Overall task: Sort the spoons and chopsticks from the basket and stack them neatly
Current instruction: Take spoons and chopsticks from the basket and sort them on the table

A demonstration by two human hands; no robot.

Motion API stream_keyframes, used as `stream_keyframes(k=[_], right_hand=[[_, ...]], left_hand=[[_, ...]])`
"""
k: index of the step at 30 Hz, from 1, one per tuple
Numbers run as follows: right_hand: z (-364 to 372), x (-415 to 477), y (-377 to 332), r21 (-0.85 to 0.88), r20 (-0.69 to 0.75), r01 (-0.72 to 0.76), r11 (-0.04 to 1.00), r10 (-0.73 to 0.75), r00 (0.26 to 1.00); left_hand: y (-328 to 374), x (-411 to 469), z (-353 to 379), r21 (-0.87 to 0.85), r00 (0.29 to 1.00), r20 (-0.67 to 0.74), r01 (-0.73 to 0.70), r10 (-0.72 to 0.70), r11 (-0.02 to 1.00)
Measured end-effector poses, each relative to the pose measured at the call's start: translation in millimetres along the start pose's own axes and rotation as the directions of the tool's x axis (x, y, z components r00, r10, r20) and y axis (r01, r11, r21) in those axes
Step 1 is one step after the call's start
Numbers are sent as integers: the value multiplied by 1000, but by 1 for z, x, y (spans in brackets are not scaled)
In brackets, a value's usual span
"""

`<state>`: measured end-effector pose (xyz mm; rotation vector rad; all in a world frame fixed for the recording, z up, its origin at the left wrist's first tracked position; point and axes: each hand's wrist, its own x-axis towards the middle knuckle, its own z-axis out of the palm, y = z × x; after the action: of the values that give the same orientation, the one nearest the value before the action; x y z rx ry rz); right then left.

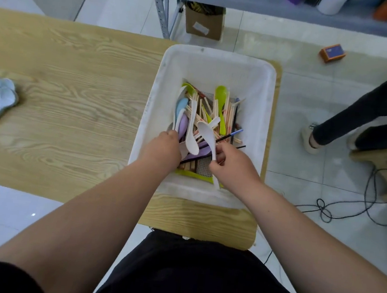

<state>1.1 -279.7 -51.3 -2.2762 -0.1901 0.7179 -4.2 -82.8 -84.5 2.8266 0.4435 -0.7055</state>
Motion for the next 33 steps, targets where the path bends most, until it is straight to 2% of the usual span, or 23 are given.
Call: stream_keyframes(k=[3, 6, 8, 11, 14, 17, 19, 23, 25, 28, 31, 32, 33], right_hand=[[-1, -1, 1, 35, -22, -13, 999, 13, 1000], [-3, -3, -2, 52, -15, -17, 999, 18, 1000], [-5, -2, -3, 74, -22, -16, 997, 18, 1000], [-8, 0, -5, 110, -60, 1, 994, 6, 998], [-12, 3, -10, 137, -102, 39, 990, -25, 995], [-13, 8, -17, 168, -144, 91, 982, -67, 987], [-12, 10, -24, 124, -148, 141, 982, -122, 981], [-4, 6, -36, 116, -54, 159, 980, -154, 987], [2, 4, -37, 158, 11, 113, 981, -116, 993], [7, -2, -34, 231, 72, 32, 973, -50, 996], [6, -8, -25, 274, 49, -58, 960, 46, 998], [5, -9, -20, 310, 31, -83, 947, 77, 997], [4, -10, -16, 361, 15, -101, 927, 103, 995]], left_hand=[[0, -1, 3, 29, 999, 7, -47, 47, 998], [2, -1, -4, 39, 999, 39, -37, 35, 999], [2, -1, -12, -50, 1000, 16, -13, 14, 999], [-3, -9, -26, -290, 999, -33, 19, -30, 957], [-12, -26, -39, -512, 996, -89, -28, -21, 858], [-19, -45, -52, -748, 995, -83, -27, -54, 663], [-23, -53, -60, -830, 996, -48, -1, -70, 558], [-28, -57, -66, -898, 1000, 29, 31, -10, 438], [-27, -55, -66, -934, 996, 87, 79, 7, 348], [-20, -48, -63, -949, 985, 161, 139, 55, 282], [-8, -38, -64, -970, 971, 213, 197, 110, 141], [-5, -31, -63, -973, 978, 190, 175, 90, 151], [-2, -21, -61, -961, 989, 135, 118, 53, 251]])
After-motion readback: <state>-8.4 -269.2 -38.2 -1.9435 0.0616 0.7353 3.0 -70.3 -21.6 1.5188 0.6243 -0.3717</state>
